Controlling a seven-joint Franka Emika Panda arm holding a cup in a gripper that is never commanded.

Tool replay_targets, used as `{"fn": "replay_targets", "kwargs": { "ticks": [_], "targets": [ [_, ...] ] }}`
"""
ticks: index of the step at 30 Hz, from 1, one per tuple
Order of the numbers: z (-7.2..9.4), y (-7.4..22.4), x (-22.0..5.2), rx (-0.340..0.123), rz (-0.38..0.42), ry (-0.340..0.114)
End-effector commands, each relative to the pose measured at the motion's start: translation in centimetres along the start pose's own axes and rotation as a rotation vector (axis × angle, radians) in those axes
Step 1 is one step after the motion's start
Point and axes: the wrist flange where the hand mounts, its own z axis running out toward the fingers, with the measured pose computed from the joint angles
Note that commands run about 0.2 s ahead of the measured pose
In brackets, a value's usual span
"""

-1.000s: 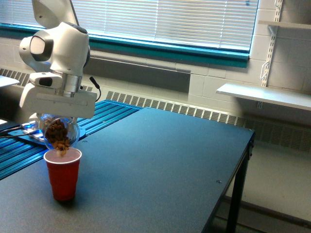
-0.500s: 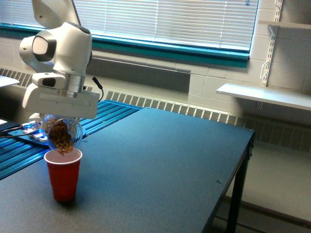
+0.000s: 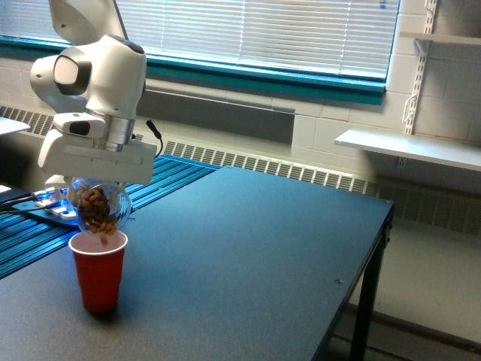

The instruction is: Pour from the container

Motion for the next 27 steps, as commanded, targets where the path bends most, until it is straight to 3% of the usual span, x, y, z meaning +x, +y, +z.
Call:
{"fn": "replay_targets", "kwargs": {
  "ticks": [1,27],
  "targets": [
    [-0.04,-0.1,-0.12,-0.008,-0.006,-0.007],
    [-0.55,0.62,0.63,-0.021,0.026,-0.014]
  ]
}}
